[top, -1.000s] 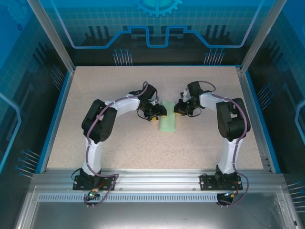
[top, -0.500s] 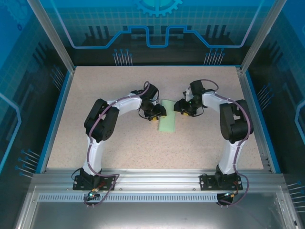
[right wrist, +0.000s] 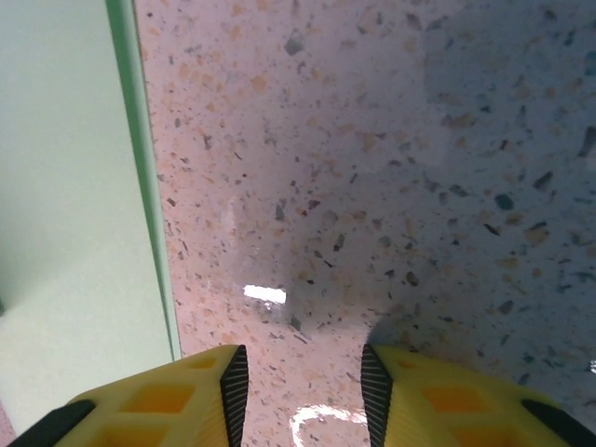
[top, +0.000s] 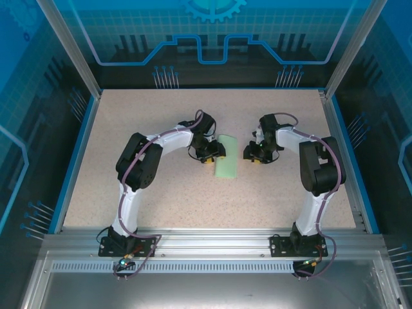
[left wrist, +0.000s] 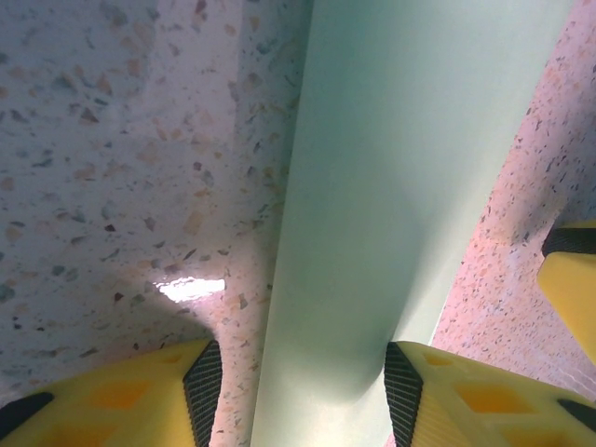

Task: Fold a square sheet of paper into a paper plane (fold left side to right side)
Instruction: First fold in half a square sheet of paper at the center of the table.

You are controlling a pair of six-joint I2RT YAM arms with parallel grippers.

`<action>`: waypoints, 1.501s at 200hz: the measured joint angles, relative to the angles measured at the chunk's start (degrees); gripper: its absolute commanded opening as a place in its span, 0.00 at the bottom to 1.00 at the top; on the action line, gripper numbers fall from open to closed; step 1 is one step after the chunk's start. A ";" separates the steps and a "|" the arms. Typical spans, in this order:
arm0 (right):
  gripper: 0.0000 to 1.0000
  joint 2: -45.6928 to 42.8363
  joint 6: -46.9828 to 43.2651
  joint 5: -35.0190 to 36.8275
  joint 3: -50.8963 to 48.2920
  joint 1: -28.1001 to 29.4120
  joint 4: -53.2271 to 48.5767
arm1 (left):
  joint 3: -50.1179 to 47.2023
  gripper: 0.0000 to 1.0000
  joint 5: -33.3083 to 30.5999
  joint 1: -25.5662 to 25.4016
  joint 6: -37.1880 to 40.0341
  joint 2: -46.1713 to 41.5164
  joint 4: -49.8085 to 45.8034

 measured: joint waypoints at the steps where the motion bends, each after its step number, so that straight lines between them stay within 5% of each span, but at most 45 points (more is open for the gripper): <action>1: 0.38 0.00 0.00 0.00 0.00 0.00 -0.02 | 0.07 0.54 0.02 -0.02 -0.02 0.04 -0.04; 300: 0.39 0.02 -0.63 0.00 0.04 0.02 -0.92 | 6.03 0.54 0.00 -0.22 1.64 3.32 -6.75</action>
